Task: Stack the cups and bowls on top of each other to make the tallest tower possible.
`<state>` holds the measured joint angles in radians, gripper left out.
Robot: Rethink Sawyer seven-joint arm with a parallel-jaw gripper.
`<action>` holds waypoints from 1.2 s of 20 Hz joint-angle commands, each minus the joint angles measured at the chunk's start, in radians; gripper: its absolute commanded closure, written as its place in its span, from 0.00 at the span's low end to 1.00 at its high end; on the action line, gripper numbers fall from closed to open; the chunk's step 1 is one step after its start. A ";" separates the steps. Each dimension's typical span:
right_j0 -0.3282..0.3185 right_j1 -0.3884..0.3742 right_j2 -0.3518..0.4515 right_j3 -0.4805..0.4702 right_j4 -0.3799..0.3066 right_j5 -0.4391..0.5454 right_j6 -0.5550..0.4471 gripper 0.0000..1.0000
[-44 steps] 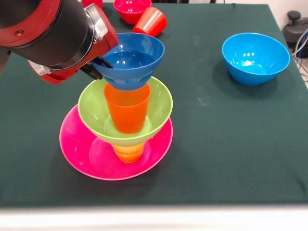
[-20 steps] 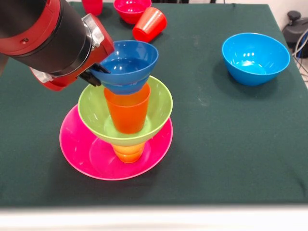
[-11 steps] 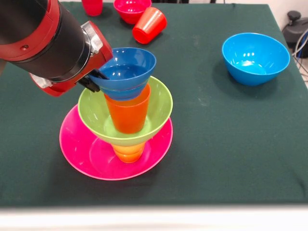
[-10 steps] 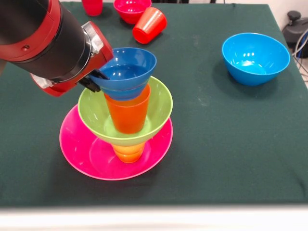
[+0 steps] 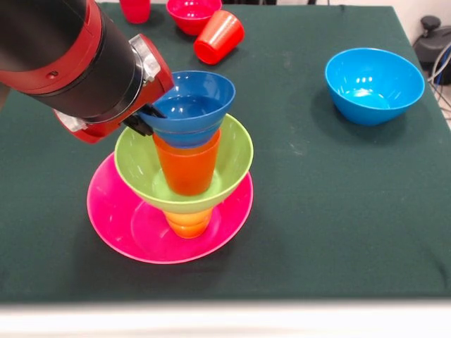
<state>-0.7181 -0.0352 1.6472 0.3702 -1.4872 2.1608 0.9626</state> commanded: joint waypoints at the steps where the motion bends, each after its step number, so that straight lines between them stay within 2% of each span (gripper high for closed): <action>1: 0.035 0.049 -0.123 -0.020 -0.013 -0.052 -0.227 1.00; 10: 0.041 0.047 -0.130 -0.030 -0.035 -0.077 -0.254 1.00; 20: 0.034 0.048 -0.145 -0.017 -0.012 -0.076 -0.232 1.00; 21: 0.035 0.047 -0.146 -0.020 -0.013 -0.076 -0.233 0.00; 24: 0.034 0.046 -0.148 -0.017 -0.010 -0.084 -0.237 0.00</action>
<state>-0.7182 -0.0385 1.6219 0.3703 -1.4673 2.1606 0.9626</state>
